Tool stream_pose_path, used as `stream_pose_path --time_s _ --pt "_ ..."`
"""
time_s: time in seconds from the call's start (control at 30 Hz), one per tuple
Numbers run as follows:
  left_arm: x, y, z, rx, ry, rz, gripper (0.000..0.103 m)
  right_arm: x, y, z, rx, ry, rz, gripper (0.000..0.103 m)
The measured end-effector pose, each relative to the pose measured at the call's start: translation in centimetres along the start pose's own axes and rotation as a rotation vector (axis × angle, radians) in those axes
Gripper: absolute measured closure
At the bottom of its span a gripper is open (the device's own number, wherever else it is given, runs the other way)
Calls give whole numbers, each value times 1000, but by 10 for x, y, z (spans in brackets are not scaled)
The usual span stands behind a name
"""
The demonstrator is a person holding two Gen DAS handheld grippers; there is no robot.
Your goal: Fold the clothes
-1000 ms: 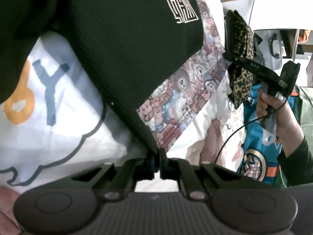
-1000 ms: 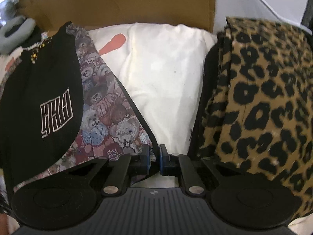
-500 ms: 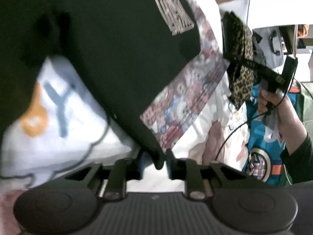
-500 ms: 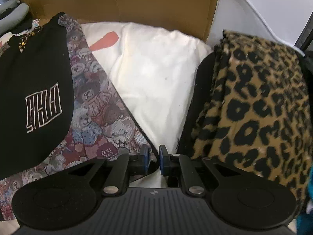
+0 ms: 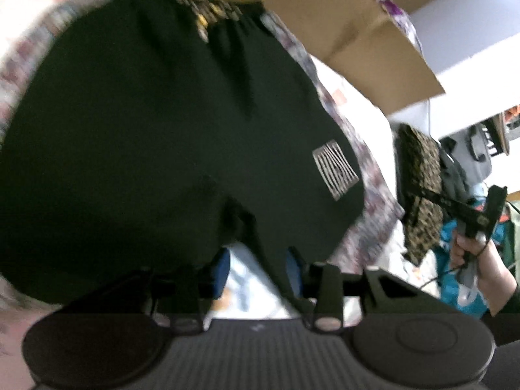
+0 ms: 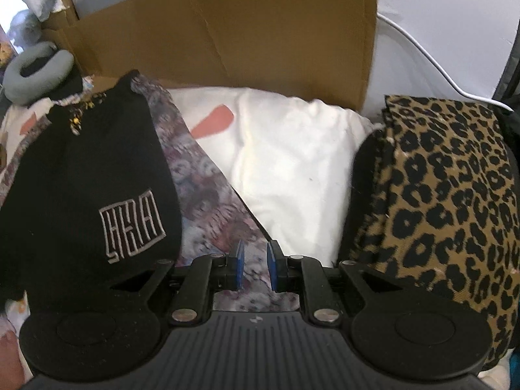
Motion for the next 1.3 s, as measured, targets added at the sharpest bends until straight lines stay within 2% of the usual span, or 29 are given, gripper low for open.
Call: stream_pose_path --time_s 0.17,0.3,0.6,0.7,0.83,0.97,1.07,1.17,1.3 --pt "21 -53 44 127 -3 -96 63 6 6 10 44 48 -33 88" --pt "26 -83 76 209 -33 -131 62 10 9 25 85 33 -40 87" --pt "-10 -115 124 324 -136 -162 59 19 17 59 152 35 -26 83" --pt "-30 -124 133 323 -174 -160 59 21 17 80 180 14 2 82" --pt "-56 -126 137 325 -202 -162 52 23 13 110 217 -39 29 80" --pt "-87 -113 136 309 -219 -158 50 21 11 138 251 -80 47 66" --pt "-106 -97 128 279 -206 -157 50 13 12 156 293 -116 50 60" --pt "-120 -78 117 230 -173 -164 50 4 17 166 336 -88 52 60" --pt "-134 -53 106 143 -175 -166 47 -3 23 183 351 -106 112 60"
Point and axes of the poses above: each gripper's, at about its wrist camera, not at the fingertips, and y roughly the way its jaws point, z to its left, x to its top, the point moved 1 cm from there along y, roughly the way its jaws point, and after that the axes turned 14 degrees about x, right-handed, at the moved point
